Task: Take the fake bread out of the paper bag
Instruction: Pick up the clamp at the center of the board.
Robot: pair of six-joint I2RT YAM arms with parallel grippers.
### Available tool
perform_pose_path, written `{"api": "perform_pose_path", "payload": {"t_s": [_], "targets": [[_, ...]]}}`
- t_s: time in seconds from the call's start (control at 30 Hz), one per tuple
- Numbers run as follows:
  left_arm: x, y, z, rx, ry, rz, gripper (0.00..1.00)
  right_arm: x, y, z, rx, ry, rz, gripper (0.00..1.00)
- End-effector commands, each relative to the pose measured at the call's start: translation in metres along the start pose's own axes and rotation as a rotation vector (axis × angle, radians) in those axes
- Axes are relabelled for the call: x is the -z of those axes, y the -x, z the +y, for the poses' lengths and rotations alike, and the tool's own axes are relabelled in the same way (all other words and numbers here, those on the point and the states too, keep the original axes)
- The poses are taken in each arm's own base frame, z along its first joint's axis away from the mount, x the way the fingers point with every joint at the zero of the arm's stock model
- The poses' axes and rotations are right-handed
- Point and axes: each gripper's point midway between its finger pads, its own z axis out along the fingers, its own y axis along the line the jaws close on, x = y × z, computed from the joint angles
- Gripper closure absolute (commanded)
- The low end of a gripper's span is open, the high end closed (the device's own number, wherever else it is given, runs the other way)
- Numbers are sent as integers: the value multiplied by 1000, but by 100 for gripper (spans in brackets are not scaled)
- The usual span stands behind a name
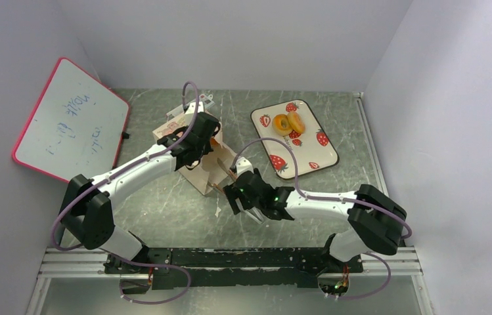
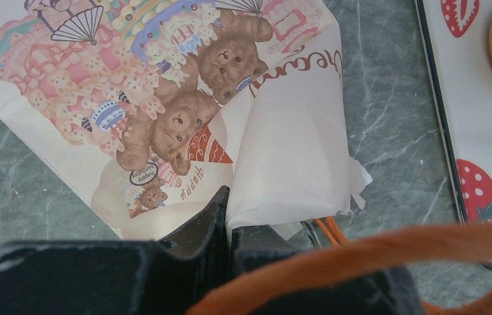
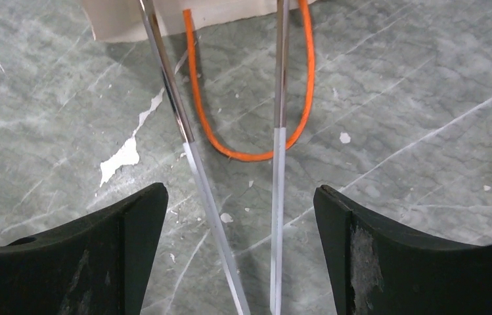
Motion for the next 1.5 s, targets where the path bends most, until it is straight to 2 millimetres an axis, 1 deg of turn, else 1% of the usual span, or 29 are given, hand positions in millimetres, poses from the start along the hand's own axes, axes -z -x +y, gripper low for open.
{"api": "perform_pose_path", "payload": {"t_s": [0.0,0.2,0.37,0.53,0.73,0.77,0.83,0.9,0.97,1.03,1.1,1.17,1.27,1.37,1.47], "targets": [[10,-5,-3,-30,-34,44,93,0,1,9,-14,43,-50,14],[13,-4,-3,-32,-43,45,93,-4,-12,7,-22,39,-56,17],[14,-7,-3,-38,-45,59,93,-8,-16,6,-44,40,-100,24],[18,-6,-1,-40,-44,62,93,-18,-30,6,-53,34,-91,30],[19,-8,0,-44,-46,72,93,-25,-41,10,-72,30,-118,32],[19,-9,0,-44,-48,74,93,-26,-42,9,-77,24,-123,35],[20,-10,-1,-46,-50,82,93,-28,-46,8,-89,15,-128,45],[21,-10,0,-47,-49,83,93,-29,-55,8,-99,20,-108,61],[22,-9,1,-48,-49,80,93,-27,-65,11,-118,45,-87,72],[23,-9,2,-47,-47,78,93,-25,-72,13,-140,62,-67,76],[23,-10,3,-43,-46,77,93,-18,-75,15,-158,80,-56,78],[24,-10,3,-34,-48,76,93,-10,-71,15,-179,85,-54,77],[26,-9,4,-19,-50,68,93,5,-57,16,-209,88,-51,76],[27,-7,5,-6,-50,54,93,21,-39,17,-245,85,-47,75],[27,-5,6,3,-56,39,93,30,-22,20,-287,90,-32,75]]}}
